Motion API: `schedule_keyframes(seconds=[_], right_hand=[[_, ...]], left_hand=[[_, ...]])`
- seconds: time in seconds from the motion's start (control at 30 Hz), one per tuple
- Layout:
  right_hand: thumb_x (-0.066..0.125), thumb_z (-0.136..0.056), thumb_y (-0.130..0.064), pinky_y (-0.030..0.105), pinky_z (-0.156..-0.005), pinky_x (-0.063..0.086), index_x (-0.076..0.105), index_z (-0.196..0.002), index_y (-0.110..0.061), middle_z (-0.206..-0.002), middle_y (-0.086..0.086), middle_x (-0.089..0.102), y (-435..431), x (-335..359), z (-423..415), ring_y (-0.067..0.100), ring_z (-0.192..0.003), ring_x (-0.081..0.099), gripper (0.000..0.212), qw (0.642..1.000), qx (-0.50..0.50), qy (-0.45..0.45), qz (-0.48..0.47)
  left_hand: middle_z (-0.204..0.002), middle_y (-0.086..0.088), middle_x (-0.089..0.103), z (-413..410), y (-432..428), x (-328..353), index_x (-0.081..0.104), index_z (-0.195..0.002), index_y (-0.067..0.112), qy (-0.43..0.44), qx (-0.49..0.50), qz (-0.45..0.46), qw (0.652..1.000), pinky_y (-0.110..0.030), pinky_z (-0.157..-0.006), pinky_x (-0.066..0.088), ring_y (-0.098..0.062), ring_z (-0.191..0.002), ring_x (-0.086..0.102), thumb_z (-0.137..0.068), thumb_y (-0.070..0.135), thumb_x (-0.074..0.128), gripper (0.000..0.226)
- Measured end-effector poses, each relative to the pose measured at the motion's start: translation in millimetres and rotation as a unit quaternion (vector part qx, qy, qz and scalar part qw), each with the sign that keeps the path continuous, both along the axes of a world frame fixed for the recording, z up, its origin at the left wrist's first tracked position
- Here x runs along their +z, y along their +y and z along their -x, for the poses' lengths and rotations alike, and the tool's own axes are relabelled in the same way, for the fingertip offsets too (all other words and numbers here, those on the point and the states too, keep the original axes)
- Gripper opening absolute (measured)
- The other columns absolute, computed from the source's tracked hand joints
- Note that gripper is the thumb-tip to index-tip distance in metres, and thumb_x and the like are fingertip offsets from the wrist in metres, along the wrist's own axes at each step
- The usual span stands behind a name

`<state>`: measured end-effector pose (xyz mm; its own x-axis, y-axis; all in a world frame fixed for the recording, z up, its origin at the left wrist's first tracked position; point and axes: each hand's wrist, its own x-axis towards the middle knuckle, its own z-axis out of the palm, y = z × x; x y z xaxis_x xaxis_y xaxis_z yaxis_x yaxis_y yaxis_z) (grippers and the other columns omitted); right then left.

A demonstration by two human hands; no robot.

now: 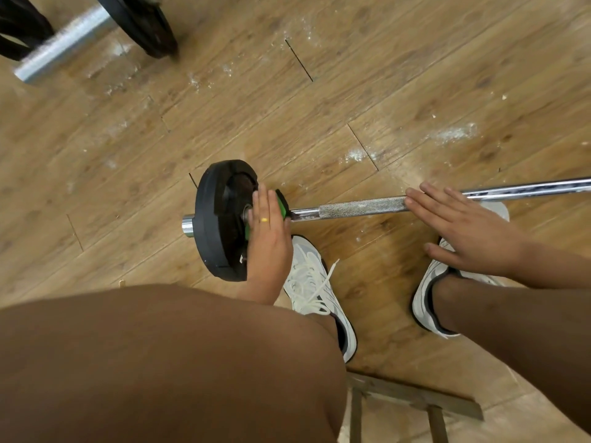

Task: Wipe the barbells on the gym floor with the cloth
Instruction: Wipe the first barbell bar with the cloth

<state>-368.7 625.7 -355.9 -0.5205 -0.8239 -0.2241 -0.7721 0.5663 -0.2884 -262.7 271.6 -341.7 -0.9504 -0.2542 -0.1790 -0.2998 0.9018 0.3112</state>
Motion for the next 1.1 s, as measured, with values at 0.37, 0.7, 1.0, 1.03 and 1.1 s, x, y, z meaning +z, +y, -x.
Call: schedule_keyframes(seconds=[0.37, 0.7, 1.0, 1.03, 1.1], right_hand=[[0.038, -0.094, -0.046, 0.040, -0.124, 0.007, 0.013, -0.161, -0.012, -0.169, 0.006, 0.009, 4, 0, -7, 0.025, -0.155, 0.007, 0.079, 1.000, 0.014, -0.001, 0.010], [0.038, -0.094, -0.046, 0.040, -0.125, 0.005, 0.013, -0.161, -0.012, -0.168, 0.006, 0.011, 3, -2, -6, 0.025, -0.156, 0.006, 0.079, 1.000, 0.005, 0.000, 0.007], [0.037, -0.093, -0.046, 0.037, -0.125, -0.001, 0.015, -0.161, -0.012, -0.168, 0.006, 0.012, -2, 0, 6, 0.023, -0.156, 0.004, 0.078, 1.000, -0.009, 0.003, 0.004], [0.037, -0.093, -0.046, 0.036, -0.125, -0.001, 0.015, -0.161, -0.012, -0.168, 0.006, 0.013, -3, 0, 8, 0.023, -0.156, 0.004, 0.078, 1.000, -0.009, 0.003, 0.004], [0.037, -0.093, -0.047, 0.037, -0.125, 0.001, 0.015, -0.161, -0.013, -0.168, 0.006, 0.013, -4, -1, 11, 0.023, -0.156, 0.005, 0.078, 1.000, -0.010, 0.002, 0.005]], left_hand=[[-0.168, -0.013, 0.007, -1, -1, 5, 0.013, -0.159, 0.002, 0.005, 0.001, -0.036, 0.999, -0.046, -0.126, 0.011, -0.022, -0.156, -0.001, -0.107, 0.005, 0.038, 0.058], [-0.169, -0.007, 0.004, -25, 1, 5, 0.009, -0.160, 0.009, 0.003, 0.036, -0.057, 0.998, -0.053, -0.109, 0.046, -0.019, -0.156, 0.005, -0.106, 0.009, 0.044, 0.065], [-0.167, -0.013, 0.013, 19, -4, 1, 0.021, -0.157, 0.000, 0.029, 0.061, -0.058, 0.996, -0.043, -0.126, 0.006, -0.024, -0.156, 0.006, -0.107, 0.009, 0.034, 0.052], [-0.168, -0.013, 0.013, 13, -3, 0, 0.020, -0.157, 0.000, 0.036, 0.057, -0.066, 0.996, -0.044, -0.127, 0.007, -0.024, -0.156, 0.005, -0.107, 0.008, 0.034, 0.053], [-0.168, -0.013, 0.009, -2, -2, 0, 0.015, -0.158, 0.001, 0.043, 0.041, -0.090, 0.994, -0.047, -0.127, 0.010, -0.021, -0.156, 0.002, -0.106, 0.007, 0.033, 0.055]])
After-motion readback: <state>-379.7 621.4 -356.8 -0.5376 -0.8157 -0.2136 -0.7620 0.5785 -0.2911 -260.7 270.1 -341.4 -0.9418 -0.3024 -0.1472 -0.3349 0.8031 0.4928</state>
